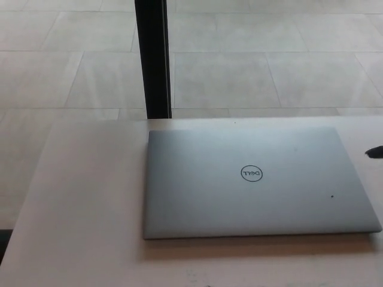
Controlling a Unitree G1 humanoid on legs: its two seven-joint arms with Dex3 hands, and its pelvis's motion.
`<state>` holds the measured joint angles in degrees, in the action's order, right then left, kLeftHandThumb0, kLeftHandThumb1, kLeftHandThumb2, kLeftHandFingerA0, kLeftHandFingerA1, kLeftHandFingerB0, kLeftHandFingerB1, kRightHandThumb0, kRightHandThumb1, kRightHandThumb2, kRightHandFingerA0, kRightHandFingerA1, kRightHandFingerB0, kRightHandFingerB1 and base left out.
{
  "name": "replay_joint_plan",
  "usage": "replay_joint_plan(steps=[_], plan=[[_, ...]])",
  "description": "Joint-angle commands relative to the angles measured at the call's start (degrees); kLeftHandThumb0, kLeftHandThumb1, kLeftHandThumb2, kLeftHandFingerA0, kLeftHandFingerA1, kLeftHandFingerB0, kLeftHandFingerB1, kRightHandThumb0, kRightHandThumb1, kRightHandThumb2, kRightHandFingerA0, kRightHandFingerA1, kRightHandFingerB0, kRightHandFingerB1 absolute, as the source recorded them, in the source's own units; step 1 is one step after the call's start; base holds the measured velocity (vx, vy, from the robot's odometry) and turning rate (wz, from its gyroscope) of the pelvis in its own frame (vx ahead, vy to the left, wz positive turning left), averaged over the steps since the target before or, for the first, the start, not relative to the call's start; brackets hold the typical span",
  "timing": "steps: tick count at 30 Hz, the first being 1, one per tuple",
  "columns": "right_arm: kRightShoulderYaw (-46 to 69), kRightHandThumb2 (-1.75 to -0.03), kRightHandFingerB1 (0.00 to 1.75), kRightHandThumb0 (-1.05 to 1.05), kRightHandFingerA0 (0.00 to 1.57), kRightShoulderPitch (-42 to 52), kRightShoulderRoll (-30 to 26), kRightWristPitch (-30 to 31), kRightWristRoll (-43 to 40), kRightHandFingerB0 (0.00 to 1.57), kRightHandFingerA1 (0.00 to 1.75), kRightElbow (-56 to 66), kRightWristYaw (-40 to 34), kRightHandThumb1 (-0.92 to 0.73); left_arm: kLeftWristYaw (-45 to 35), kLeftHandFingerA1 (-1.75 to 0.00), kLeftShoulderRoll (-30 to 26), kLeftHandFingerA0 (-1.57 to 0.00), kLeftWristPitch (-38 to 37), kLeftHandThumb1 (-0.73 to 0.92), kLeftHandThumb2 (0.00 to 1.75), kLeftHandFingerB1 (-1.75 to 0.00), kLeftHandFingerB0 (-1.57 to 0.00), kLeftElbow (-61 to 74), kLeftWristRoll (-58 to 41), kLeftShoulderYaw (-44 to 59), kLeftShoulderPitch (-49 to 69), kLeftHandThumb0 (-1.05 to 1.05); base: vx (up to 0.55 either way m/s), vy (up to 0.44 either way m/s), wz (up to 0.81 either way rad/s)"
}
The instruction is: The robot uses its right hand to push down on the lid of a laptop kept in the middle of the desk to close it
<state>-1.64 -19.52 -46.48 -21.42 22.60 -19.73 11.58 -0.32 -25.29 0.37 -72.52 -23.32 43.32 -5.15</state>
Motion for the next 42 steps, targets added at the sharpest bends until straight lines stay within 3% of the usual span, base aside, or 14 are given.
replay_joint_plan(steps=[1, 7, 8, 9, 17, 19, 20, 24, 28, 33, 34, 35, 37, 42], plan=[[19.06, -0.69, 0.41, -0.87, 0.49, 6.37, -3.32, 1.97, -16.03, 0.47, 0.52, 1.62, 1.83, -0.92, 0.38, -0.67, -2.0, -0.53, 0.06, 0.92, 0.75, -0.49, -0.46, -0.25, -0.62, -0.3, 0.33, -0.86, 0.0, 0.0, 0.0], [33.12, -0.7, 0.43, -0.82, 0.5, 12.14, 0.61, 3.68, -22.09, 0.53, 0.61, -2.6, -1.18, -0.92, -0.43, -0.67, -2.27, -0.51, 0.28, 0.92, 0.76, -0.47, -0.44, -0.28, -0.61, -0.33, 0.79, -0.87, 0.0, 0.0, 0.0], [38.82, -0.67, 0.57, -0.81, 0.59, 12.76, 3.54, 3.48, -28.77, 0.53, 0.77, -8.22, -0.84, -0.9, -0.22, -0.71, -2.23, -0.51, 0.15, 0.75, 1.17, -0.57, -0.39, -0.32, -0.64, -0.27, 0.79, -0.81, 0.0, 0.0, 0.0], [40.98, -0.68, 0.68, -0.86, 0.63, 13.73, 4.48, 3.83, -28.75, 0.54, 0.88, -9.55, -2.9, -0.92, 0.05, -0.67, -2.21, -0.54, 0.03, 0.92, 0.79, -0.48, -0.43, -0.34, -0.68, -0.18, 0.77, -0.88, 0.0, 0.0, 0.0], [55.04, -0.7, 0.9, -0.85, 0.57, 18.23, 9.06, 12.45, -31.83, 0.27, 1.24, -23.2, -14.59, -0.92, -0.12, -0.69, -1.9, -0.49, 0.05, 0.77, 1.16, -0.57, -0.41, -0.24, -0.39, -0.52, 1.01, -0.81, 0.0, 0.0, 0.0], [58.72, -0.71, 0.93, -0.83, 0.52, 18.79, 10.58, 14.65, -35.07, 0.13, 1.28, -24.5, -14.35, -0.92, -0.4, -0.68, -1.81, -0.5, 0.22, 0.92, 0.76, -0.48, -0.43, -0.17, -0.73, -0.25, 1.04, -0.87, 0.0, 0.0, 0.0], [59.72, -1.2, 0.78, -0.82, 0.67, 19.16, 11.54, 13.92, -35.77, 0.24, 1.13, -24.76, -14.81, -0.79, -0.18, -0.68, -1.68, -0.51, 0.23, 0.92, 0.76, -0.49, -0.45, -0.11, -0.82, -0.17, 1.01, -0.87, 0.0, 0.0, 0.0], [68.88, -0.67, 1.07, -0.92, 0.71, 14.96, 13.88, 20.09, -44.46, 0.2, 1.39, -29.13, -18.24, -0.9, 0.08, -0.66, -1.44, -0.51, -0.2, 0.92, 0.76, -0.47, -0.45, -0.15, -0.41, -0.51, 1.18, -0.88, 0.0, 0.0, 0.0], [76.92, -0.73, 1.05, -0.86, 0.77, 11.14, 15.8, 25.8, -52.45, 0.21, 1.55, -28.2, -21.15, -0.92, 0.38, -0.71, -1.35, -0.52, -0.34, 0.75, 1.16, -0.59, -0.43, -0.12, -0.72, -0.23, 0.39, -0.81, 0.0, 0.0, 0.0], [78.61, -0.7, 1.1, -0.83, 0.69, 10.74, 18.6, 27.14, -52.38, 0.2, 1.51, -26.05, -22.18, -0.92, -0.06, -0.67, -1.5, -0.52, -0.14, 0.92, 0.75, -0.48, -0.45, -0.29, -0.7, -0.27, 0.24, -0.87, 0.0, 0.0, 0.0], [78.15, -0.71, 1.0, -0.82, 0.65, 11.38, 20.14, 27.42, -52.07, 0.18, 1.49, -25.06, -21.29, -0.92, -0.33, -0.7, -1.6, -0.5, 0.2, 0.76, 1.16, -0.57, -0.41, -0.32, -0.71, -0.3, 0.22, -0.82, 0.0, 0.0, 0.0], [78.33, -1.16, 0.82, -0.81, 0.69, 11.67, 21.62, 28.23, -52.13, 0.3, 1.15, -23.98, -21.19, -0.72, -0.14, -0.68, -1.6, -0.51, 0.42, 0.92, 0.75, -0.47, -0.44, -0.03, -0.93, -0.18, -0.3, -0.86, 0.0, 0.0, 0.0], [78.45, -0.71, 0.98, -0.83, 0.64, 11.7, 21.86, 28.5, -51.69, 0.19, 1.49, -25.07, -20.08, -0.92, -0.24, -0.65, -1.55, -0.49, 0.33, 0.92, 0.75, -0.48, -0.44, 0.04, -0.84, -0.27, -0.14, -0.87, 0.0, 0.0, 0.0], [78.03, -0.77, 1.06, -0.94, 0.69, 11.43, 22.58, 29.37, -49.88, 0.18, 1.44, -25.18, -19.13, -0.92, -0.24, -0.65, -1.42, -0.49, 0.29, 0.92, 0.76, -0.48, -0.43, -0.51, -0.66, -0.35, 0.13, -0.87, 0.0, 0.0, 0.0]])
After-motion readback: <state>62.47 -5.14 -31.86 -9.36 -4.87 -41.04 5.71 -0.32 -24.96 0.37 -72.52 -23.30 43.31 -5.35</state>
